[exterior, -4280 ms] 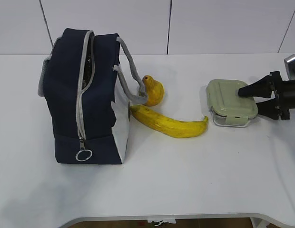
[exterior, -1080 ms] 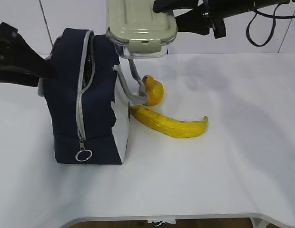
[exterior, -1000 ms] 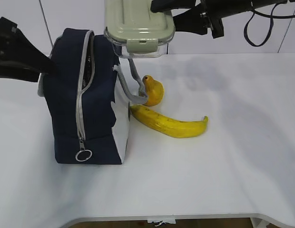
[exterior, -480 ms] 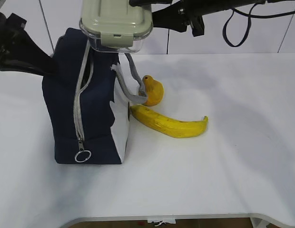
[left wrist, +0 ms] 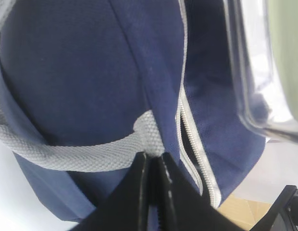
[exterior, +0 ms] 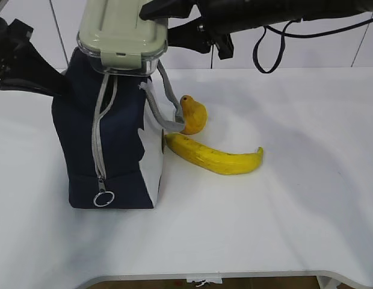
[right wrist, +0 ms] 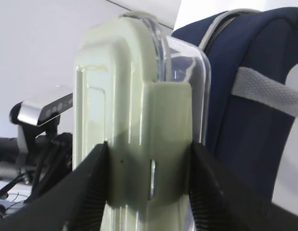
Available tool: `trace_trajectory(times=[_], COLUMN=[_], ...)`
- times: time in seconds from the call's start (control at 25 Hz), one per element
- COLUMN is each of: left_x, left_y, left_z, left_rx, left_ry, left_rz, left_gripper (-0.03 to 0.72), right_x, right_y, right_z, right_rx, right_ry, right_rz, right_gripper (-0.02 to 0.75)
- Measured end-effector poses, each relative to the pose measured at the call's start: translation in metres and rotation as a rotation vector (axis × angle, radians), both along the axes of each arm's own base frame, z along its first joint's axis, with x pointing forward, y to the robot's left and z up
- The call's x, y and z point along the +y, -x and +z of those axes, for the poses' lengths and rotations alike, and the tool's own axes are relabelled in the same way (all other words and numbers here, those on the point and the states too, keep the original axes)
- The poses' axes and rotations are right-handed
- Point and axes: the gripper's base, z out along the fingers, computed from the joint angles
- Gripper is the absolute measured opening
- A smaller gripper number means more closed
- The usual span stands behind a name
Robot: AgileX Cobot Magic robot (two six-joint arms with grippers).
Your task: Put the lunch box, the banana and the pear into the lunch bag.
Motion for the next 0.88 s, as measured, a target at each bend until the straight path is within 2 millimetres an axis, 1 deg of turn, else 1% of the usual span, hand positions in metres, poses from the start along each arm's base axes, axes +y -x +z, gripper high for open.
trace_trajectory(times=[0.16, 0.28, 0.36, 0.52, 0.64, 0.72, 0.88], left_x=[0.000, 0.000, -0.001, -0.001, -0.001, -0.001, -0.003], left_y=[0.000, 0.001, 0.005, 0.009, 0.010, 0.009, 0.009], left_z=[0.000, 0.001, 0.004, 0.007, 0.008, 0.008, 0.010], left_rx=[0.001, 0.007, 0.008, 0.011, 0.010, 0.010, 0.009], left_ry=[0.000, 0.003, 0.004, 0.007, 0.008, 0.010, 0.034], left_rz=[-0.002, -0.010, -0.024, -0.042, -0.043, -0.043, -0.035], left_gripper=[0.000, 0.000, 0.000, 0.000, 0.000, 0.000, 0.000], right_x=[0.001, -0.001, -0.007, -0.015, -0.017, -0.014, 0.005], right_y=[-0.007, -0.013, -0.015, -0.018, -0.018, -0.017, -0.011], right_z=[-0.013, -0.028, -0.034, -0.041, -0.042, -0.041, -0.037], right_rx=[0.019, 0.009, -0.009, -0.023, -0.022, -0.016, 0.002], right_ry=[0.021, 0.110, 0.191, 0.285, 0.300, 0.286, 0.218], right_rz=[-0.020, -0.031, -0.043, -0.062, -0.065, -0.062, -0.038], right_gripper=[0.367, 0.367, 0.367, 0.367, 0.367, 0.367, 0.367])
